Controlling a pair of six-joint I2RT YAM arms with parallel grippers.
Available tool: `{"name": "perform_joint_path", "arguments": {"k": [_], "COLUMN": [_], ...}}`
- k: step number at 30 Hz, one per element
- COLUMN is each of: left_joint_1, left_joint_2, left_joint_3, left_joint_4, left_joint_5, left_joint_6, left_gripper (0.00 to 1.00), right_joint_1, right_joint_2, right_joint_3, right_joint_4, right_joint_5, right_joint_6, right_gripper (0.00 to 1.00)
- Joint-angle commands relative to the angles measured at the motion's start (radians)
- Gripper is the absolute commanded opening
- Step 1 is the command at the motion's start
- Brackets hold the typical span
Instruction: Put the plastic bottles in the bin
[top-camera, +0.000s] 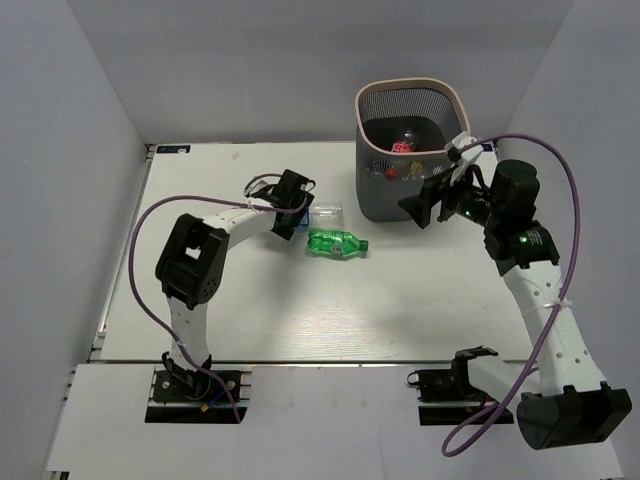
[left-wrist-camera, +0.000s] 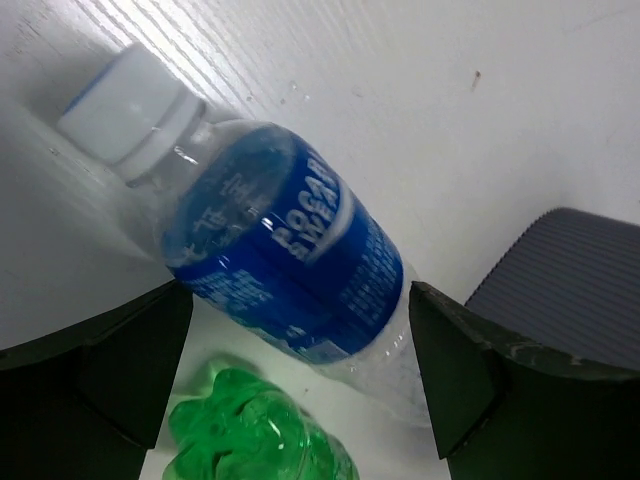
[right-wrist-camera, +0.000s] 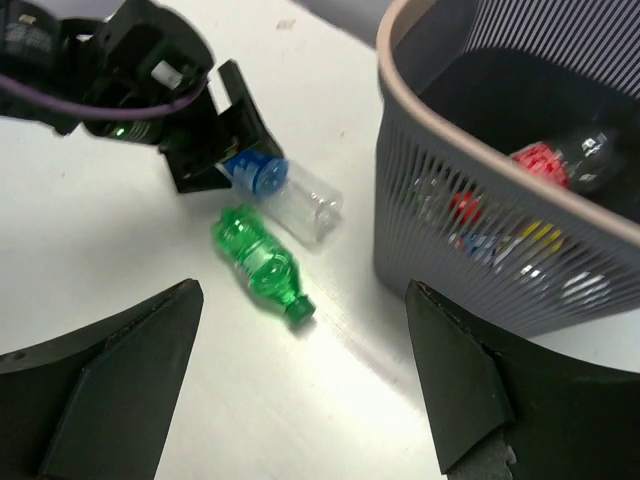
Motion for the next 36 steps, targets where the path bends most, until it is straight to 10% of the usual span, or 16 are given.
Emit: {"name": "perform_joint_path", "arguments": {"k": [1,6,10,16,20,21,36], "left_joint_1": [0.02,0.04,0.04,0.05,0.037,0.027,0.006], "left_joint_2": [0.026,0.109,0.097,-0.036,-0.171,-0.187,0.001], "left_joint_3": [0.061,0.109,0.086,0.096,0.179,0.193,0.558], "left_joint_4": [-0.004,-0.05,0.005,0.146,0.322,0.353,0.654], "left_joint_5": [0.014,0.049,0.059,0.091,0.154,0.189,0.427], "left_joint_6": [-0.06,-0.069,-0.06,0.217,0.454,0.506,0.508], "left_gripper": [0.96,0.83,0.41,0.16,0.12,0.12,0.09], "right_joint_1": [-0.011,-0.013,-0.013,-0.014,-0.008,-0.011,-0.005], "right_joint_2": [-0.065,-0.09,-0.09,-0.071,-0.039,-0.032,-0.001], "right_joint_3": [-0.047,-0.09,-0.104,-0.15,-0.213,-0.222,-0.273], "right_joint_4": [0.01,-0.061,-0.172,-0.303,-0.381,-0.386,-0.409], "right_joint_5": [-0.039,-0.155,-0.278,-0.323,-0.326,-0.327,-0.303], "right_joint_6": [0.023,-0.067,-0.202,-0.415,-0.54,-0.546,-0.605], "right_gripper": [0.88,0.89,0.89,0.84,0.06,0.0,0.0]}}
